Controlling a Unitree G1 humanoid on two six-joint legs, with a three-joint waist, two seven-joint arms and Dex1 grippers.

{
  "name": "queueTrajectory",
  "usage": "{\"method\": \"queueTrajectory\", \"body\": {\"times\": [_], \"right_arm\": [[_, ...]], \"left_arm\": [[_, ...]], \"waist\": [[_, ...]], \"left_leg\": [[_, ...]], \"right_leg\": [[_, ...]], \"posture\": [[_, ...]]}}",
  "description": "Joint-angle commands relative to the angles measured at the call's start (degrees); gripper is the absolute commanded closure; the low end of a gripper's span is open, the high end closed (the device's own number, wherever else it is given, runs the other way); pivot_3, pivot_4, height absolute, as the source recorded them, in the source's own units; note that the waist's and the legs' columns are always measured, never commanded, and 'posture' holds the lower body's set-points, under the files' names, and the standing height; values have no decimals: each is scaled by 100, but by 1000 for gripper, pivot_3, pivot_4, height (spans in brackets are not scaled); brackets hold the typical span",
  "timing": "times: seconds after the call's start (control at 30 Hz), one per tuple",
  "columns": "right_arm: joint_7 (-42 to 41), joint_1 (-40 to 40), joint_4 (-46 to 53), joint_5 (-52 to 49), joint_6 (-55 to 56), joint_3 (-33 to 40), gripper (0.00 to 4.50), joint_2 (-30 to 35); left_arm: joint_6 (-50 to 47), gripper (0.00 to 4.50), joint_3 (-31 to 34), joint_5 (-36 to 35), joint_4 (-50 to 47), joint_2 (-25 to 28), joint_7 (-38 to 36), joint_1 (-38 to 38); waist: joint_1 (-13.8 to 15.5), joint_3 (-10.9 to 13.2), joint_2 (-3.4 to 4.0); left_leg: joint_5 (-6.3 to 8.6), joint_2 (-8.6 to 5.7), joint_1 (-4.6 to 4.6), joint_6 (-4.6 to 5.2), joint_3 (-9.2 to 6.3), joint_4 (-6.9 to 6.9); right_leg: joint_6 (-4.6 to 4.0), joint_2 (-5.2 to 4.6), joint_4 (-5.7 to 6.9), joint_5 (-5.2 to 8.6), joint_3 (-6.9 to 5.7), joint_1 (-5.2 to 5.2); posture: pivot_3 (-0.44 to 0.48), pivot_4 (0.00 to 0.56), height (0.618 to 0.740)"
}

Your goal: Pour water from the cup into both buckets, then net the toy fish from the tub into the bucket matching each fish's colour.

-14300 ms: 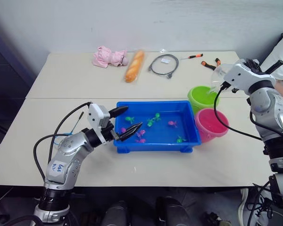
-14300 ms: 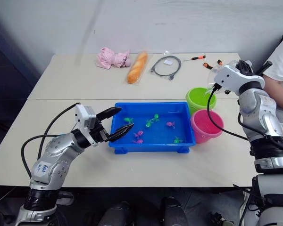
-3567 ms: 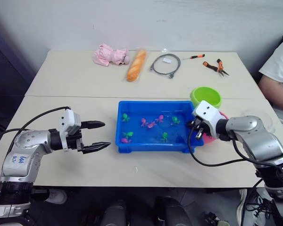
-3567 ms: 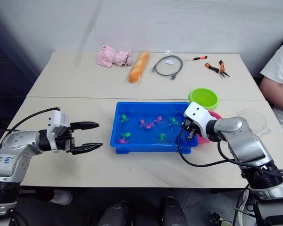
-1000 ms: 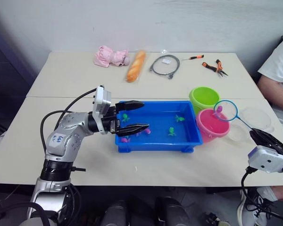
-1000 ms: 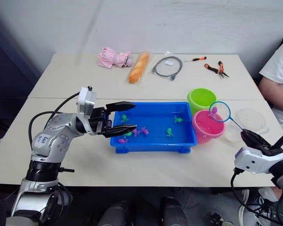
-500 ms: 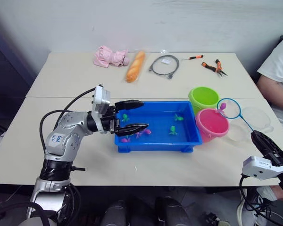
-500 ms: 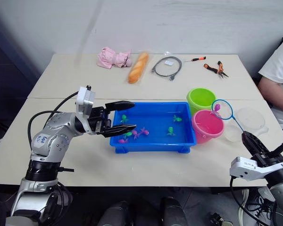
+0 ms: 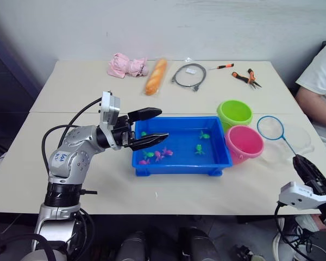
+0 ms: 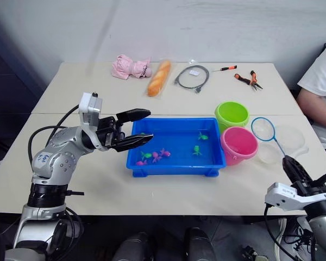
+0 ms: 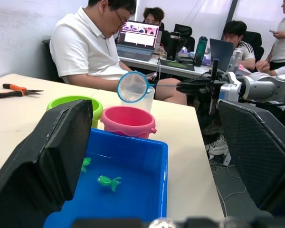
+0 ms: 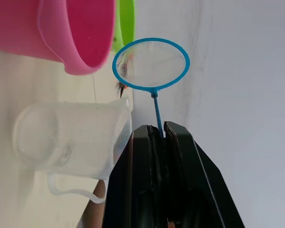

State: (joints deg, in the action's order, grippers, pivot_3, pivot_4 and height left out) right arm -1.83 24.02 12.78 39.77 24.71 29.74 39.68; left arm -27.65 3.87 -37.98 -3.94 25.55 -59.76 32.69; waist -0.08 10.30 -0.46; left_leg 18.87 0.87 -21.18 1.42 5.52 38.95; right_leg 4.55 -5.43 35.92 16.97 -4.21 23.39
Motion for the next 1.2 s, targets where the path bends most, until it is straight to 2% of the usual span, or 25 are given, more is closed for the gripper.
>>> {"method": "queueTrajectory", "body": {"times": [0.03, 0.1, 0.17, 0.23, 0.33, 0.4, 0.5, 0.63, 0.77, 0.93, 1.2], "right_arm": [[-342, -90, 201, -1102, 43, 76, 4500, 11], [-655, -191, 295, -1756, 71, 44, 4500, 57], [-1426, -353, 646, -3086, -146, -239, 4500, 214], [-2270, -617, 1214, -4571, -675, -543, 4500, 474], [-3064, -1239, 1707, -5744, -1963, -920, 4500, 1022], [-3661, -1879, 1926, -6265, -2594, -1380, 4500, 1482], [-3617, -3292, 1729, -6719, -3809, -1884, 4500, 1623], [-4088, -4616, 978, -5973, -4464, -3055, 4500, 1637], [-4561, -5059, 271, -5349, -4349, -3836, 4500, 1499], [-4751, -5306, -646, -4579, -3717, -4304, 4500, 1215], [-5208, -5426, -900, -4231, -3615, -4547, 4500, 853]], "left_arm": [[155, 34, -4, 79, -128, 159, -148, -64], [223, 34, 6, 137, -94, 238, -190, -111], [401, 34, 24, 324, 2, 437, -285, -254], [564, 34, 149, 458, 105, 673, -357, -475], [665, 34, 316, 516, 99, 883, -283, -734], [775, 34, 363, 630, 104, 1044, -289, -899], [904, 34, 405, 748, 145, 1204, -268, -948], [923, 34, 446, 798, 208, 1379, -314, -885], [969, 34, 359, 933, 285, 1458, -327, -855], [937, 34, 219, 1068, 200, 1353, -187, -877], [868, 34, 243, 1064, -18, 1402, -117, -1140]], "waist": [[-5, 0, 0], [-20, 0, 0], [-25, 0, 0], [-78, 1, 3], [-129, 2, 2], [-127, 4, -2], [-127, 6, -6], [-55, 6, -7], [11, 6, -7], [-14, 6, -7], [-19, 6, -7]], "left_leg": [[0, 0, 0, -1, -1, 0], [-1, 1, 2, -1, 1, -1], [-1, 3, 4, -1, 0, -1], [-1, 4, 6, -1, 2, -1], [-1, 9, 8, 1, -5, -2], [2, 8, 6, 10, -8, 0], [4, 8, -2, 14, -16, 0], [7, 4, -10, 17, -25, -1], [15, 2, -19, 23, -21, -5], [26, -7, -35, 40, -9, 3], [24, -4, -35, 37, -5, 7]], "right_leg": [[0, 1, 1, 0, 0, 0], [0, 3, 2, 0, 1, 0], [0, 4, 2, 0, 1, 0], [0, 4, 4, 0, 3, 0], [-1, 4, 8, 0, 1, -1], [-1, -4, 7, 0, -1, -2], [-3, -10, 3, -1, -6, 2], [-5, -22, -3, 1, -16, 7], [-8, -27, -9, 2, -19, 16], [-5, -31, -5, 1, -21, 25], [-2, -26, -3, -1, -24, 25]], "posture": [[0, 150, 738], [0, 150, 738], [0, 150, 738], [0, 150, 738], [0, 150, 738], [0, 150, 738], [0, 150, 738], [0, 150, 738], [0, 150, 738], [0, 150, 738], [0, 150, 738]]}}
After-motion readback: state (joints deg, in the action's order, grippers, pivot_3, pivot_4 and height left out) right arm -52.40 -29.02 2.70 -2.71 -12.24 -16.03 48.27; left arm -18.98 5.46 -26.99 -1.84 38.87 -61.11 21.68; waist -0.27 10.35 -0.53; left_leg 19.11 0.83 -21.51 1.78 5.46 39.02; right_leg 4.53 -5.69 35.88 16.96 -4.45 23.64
